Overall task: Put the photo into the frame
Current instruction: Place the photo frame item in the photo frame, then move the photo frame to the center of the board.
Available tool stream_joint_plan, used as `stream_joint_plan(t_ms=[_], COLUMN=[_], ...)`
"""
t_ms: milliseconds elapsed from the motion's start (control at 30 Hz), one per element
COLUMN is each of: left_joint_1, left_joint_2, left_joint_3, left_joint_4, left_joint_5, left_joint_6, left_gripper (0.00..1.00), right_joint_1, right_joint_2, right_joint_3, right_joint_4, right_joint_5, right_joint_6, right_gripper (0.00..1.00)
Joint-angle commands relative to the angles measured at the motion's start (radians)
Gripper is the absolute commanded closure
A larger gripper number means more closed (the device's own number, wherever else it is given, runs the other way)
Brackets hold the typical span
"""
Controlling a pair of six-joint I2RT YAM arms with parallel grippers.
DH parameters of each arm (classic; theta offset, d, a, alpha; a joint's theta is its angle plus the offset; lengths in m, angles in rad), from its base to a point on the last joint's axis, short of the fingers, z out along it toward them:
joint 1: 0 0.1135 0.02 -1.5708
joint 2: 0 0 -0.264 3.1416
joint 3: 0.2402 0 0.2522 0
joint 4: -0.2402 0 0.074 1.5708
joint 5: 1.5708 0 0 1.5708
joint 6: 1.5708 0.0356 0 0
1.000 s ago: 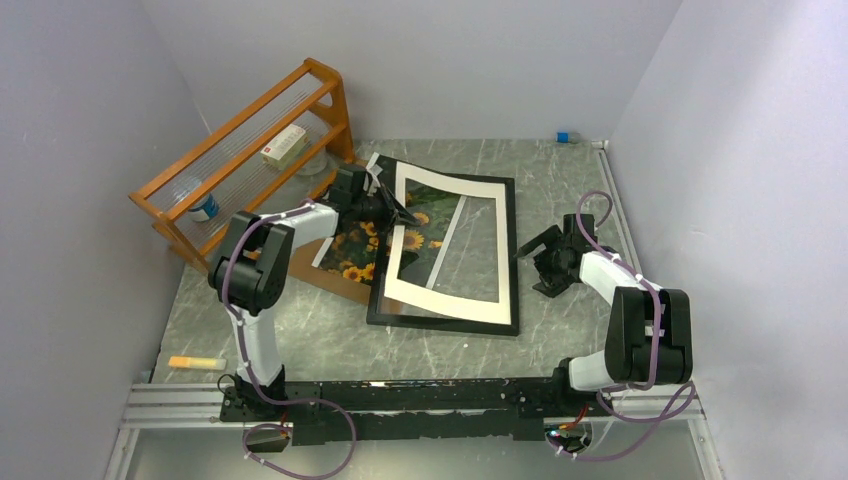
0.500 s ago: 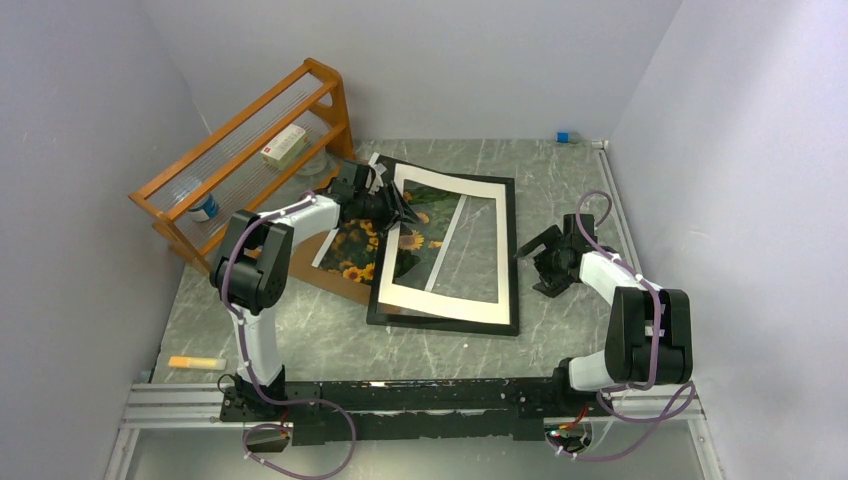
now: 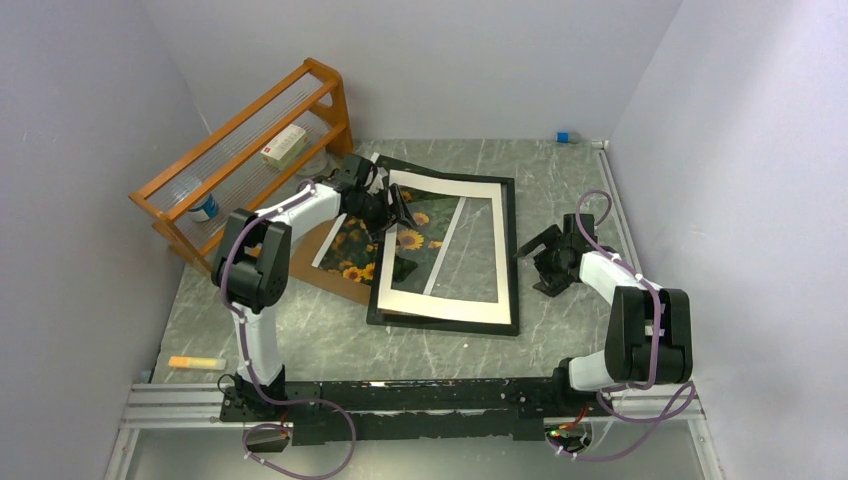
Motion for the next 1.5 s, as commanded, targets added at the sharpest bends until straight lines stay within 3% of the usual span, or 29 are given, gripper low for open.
stream_joint_plan(t_ms=[0, 367, 733, 933, 1067, 1300, 1467], left_joint_1=[-0.008, -0.064, -0.125, -0.124, -0.101, 0.027, 0.071], left_joint_2=[0.047, 0.132, 0.146, 0.101, 0.075, 0.04, 0.05], left_joint_3=[0.104, 0.296, 0.446, 0.432, 0.385, 0.198, 0.173], left_joint_4=[-0.057, -0.377, -0.587, -0.596, -0.543, -0.297, -0.154], left_joint_5=[0.08, -0.165, -0.467, -0.564, -0.533, -0.244, -0.175], left_joint_6=[0.079, 0.204, 0.341, 0.356, 0.363, 0.32, 0.311], left_gripper=[0.29, 0.17, 0.16, 0.12, 0.12, 0.15, 0.31], right_joint_1=[-0.001, -0.002, -0.001, -0.001, -0.001, 0.003, 0.007], right_joint_2=[0.023, 0.024, 0.037, 0.031, 0.014, 0.01, 0.032], right_joint_3=[0.008, 0.008, 0.001, 0.001, 0.004, 0.019, 0.017], right_joint_4=[0.029, 0.032, 0.036, 0.03, 0.037, 0.042, 0.048], right_joint_5=[0.034, 0.047, 0.062, 0.073, 0.072, 0.041, 0.024], right_joint_6=[-0.021, -0.016, -0.012, -0.021, -0.054, -0.13, -0.127], right_gripper=[0.09, 0.08, 0.08, 0.08, 0.08, 0.08, 0.11])
